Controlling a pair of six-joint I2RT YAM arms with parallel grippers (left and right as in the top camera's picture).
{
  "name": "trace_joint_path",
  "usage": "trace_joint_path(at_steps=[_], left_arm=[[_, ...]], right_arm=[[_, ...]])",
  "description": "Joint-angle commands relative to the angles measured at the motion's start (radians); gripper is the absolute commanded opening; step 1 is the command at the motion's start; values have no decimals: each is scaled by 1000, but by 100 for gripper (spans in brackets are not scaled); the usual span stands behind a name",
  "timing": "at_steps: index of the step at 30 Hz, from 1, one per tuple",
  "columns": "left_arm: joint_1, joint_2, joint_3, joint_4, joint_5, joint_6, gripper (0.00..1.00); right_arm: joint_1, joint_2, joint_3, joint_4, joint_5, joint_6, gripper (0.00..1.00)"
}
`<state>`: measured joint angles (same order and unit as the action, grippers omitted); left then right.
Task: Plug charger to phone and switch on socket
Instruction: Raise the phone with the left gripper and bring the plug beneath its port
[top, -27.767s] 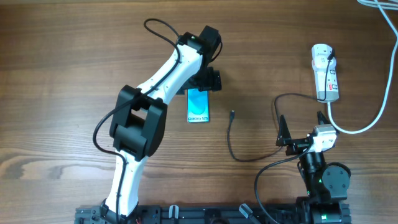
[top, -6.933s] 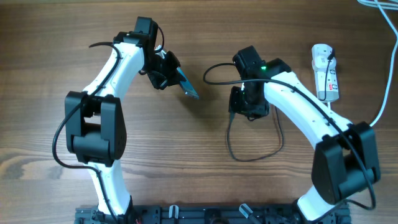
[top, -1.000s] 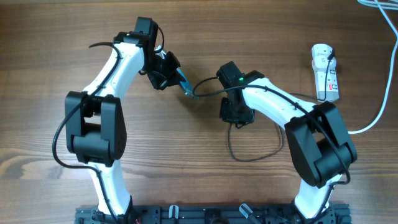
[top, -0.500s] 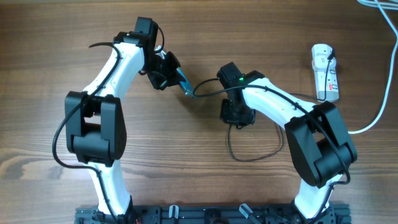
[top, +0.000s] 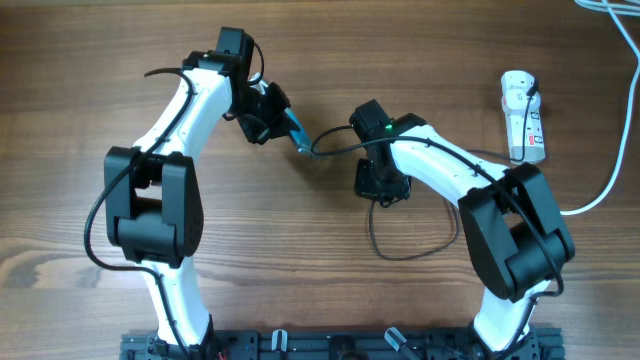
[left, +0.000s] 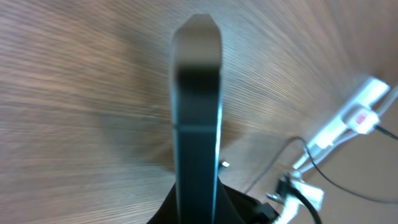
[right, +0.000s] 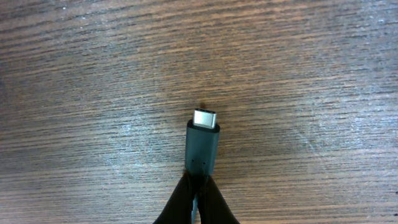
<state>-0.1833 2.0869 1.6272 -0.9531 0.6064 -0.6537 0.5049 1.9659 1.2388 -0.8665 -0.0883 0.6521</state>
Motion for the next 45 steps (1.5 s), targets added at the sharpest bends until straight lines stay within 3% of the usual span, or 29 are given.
trace_joint_path(at_steps=[1,4,9,15,23,28,33,45], left_arm=[[-1,-32,3,66,294,174,4],[-1,-38,3,99,398,206,4],[0,-89,3,156,409,259,4],[0,-258,3,340,430,251,4],[-60,-437,3,371,429,251,4],[-134,-456,3,358,396,258,4],[-232,-456,3,302,171,258,4],[-275,-456,3,325,163,253,4]], right_arm=[[-7,29,2,-6,-66,-58,4],[-19,-26,21,-17,-127,-108,4],[-26,-204,24,-52,-208,-193,4],[-26,-485,24,-146,-247,-253,4],[-18,-736,23,-139,-355,-290,4],[-18,-796,23,-140,-354,-282,4],[-18,-827,23,-148,-312,-260,4],[35,-824,23,-140,-232,-227,5]])
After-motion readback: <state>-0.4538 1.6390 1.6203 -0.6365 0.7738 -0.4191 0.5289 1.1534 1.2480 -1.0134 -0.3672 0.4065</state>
